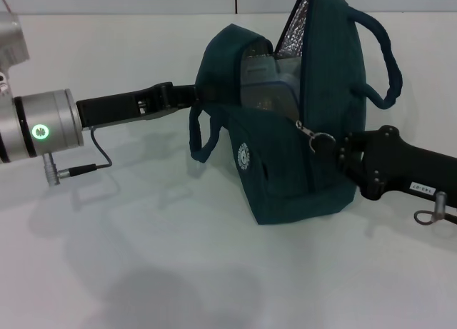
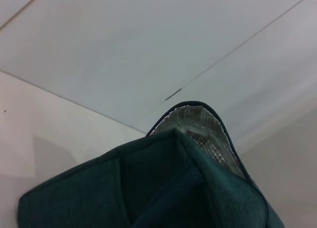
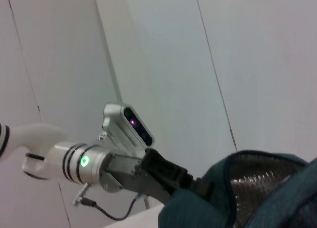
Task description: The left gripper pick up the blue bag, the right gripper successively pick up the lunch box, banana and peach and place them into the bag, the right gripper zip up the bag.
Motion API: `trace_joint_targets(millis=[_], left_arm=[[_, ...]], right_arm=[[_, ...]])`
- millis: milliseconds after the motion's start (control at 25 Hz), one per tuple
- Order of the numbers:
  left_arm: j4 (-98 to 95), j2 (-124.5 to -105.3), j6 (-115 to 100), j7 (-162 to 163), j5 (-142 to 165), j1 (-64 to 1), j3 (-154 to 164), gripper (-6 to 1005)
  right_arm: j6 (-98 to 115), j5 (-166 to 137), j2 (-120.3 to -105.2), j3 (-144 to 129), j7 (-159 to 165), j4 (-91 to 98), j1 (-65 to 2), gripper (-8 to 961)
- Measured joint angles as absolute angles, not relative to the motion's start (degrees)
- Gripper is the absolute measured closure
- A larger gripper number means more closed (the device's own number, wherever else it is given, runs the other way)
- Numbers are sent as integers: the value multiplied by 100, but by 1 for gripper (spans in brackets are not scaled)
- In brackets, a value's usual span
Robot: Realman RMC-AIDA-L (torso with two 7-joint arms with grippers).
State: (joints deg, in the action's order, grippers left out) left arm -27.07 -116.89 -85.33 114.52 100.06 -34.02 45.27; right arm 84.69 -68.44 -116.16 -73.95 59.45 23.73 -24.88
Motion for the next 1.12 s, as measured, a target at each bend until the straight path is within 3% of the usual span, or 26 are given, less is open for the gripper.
trace_joint_targets(millis=[480, 880, 1120], left_arm=[[-2707, -11680, -8820, 11315, 9881, -3472, 4524, 945], [-2707, -11724, -9562, 10412, 9435, -3473, 4523, 750], [-2680, -11719, -9799, 9613, 9133, -3063, 4515, 624]], right_arm=[[9271, -6233, -11574, -7422, 5283, 2399, -2137, 945], [9341, -6269, -11581, -7589, 5220, 2448, -2437, 943], [9342, -6249, -11569, -7576, 5212, 2531, -2524, 943]])
